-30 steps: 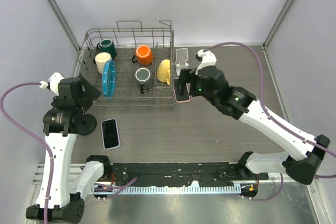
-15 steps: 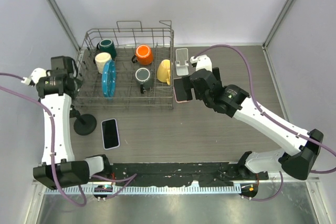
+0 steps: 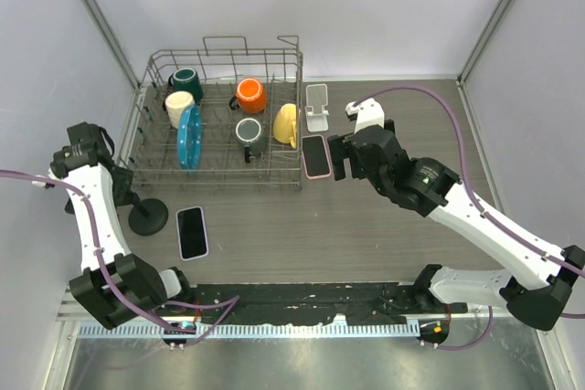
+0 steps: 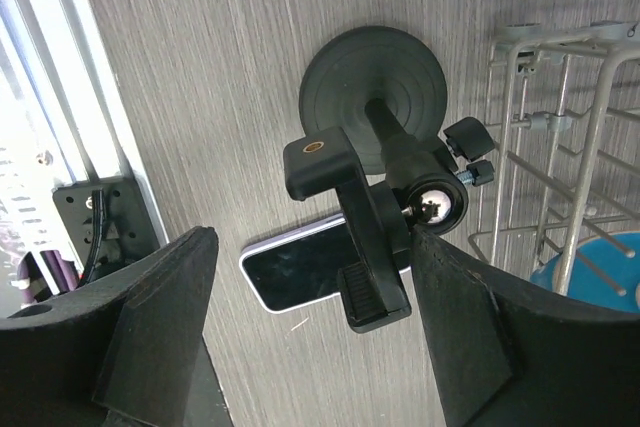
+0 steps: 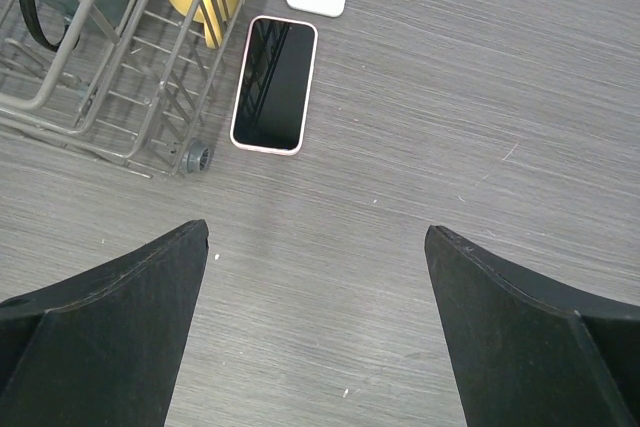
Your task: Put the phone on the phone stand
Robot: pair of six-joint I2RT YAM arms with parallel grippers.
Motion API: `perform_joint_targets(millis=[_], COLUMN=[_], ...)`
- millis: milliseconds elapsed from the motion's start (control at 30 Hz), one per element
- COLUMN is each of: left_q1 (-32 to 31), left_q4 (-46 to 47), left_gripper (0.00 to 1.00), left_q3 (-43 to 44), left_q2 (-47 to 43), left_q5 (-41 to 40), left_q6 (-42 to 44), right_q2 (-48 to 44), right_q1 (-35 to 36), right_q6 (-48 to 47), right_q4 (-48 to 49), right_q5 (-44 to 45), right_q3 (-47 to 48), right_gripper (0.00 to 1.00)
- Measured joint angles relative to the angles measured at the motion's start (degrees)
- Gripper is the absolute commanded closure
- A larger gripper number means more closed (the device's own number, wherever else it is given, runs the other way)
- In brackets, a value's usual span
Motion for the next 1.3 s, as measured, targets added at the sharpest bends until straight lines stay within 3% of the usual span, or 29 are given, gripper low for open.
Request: perform_joint_targets(millis=[67, 200, 367, 533, 700, 1300], left_q1=[0.28, 0.46, 0.90, 0.92, 0.96, 1.70], left_q4=[0.31, 1.18, 2.16, 3.30, 3.10, -2.71], left_gripper=[0.29, 0.35, 0.61, 0.73, 0.99, 1.00], left_q3=[0.00, 0.04, 0.15, 0.46, 0.61, 5.84], left_q2=[0.22, 0.66, 0.98, 1.38, 1.27, -1.27], left_q5=[0.17, 0.74, 1.57, 2.60, 2.78, -2.93], left_q6=[-0.07, -0.28, -0.85, -1.66, -2.16, -2.97], right_q2=[-0.31, -0.39, -0.39, -0.39, -0.42, 1.68], right_q1=[-0.02, -0.04, -0.02, -0.02, -0.04, -0.02], right_q6=[0.00, 0.02, 0.02, -0.02, -0.63, -0.52], right_q4=[0.15, 0.13, 0.17, 0.20, 0.20, 0.20], right_q5=[0.00, -0.02, -0.02, -0.02, 0.20, -0.72], right_q3=[-0.55, -1.70, -2.29, -2.69, -3.45, -3.48], right_gripper=[0.05, 0.05, 0.05, 0.05, 0.05, 0.05])
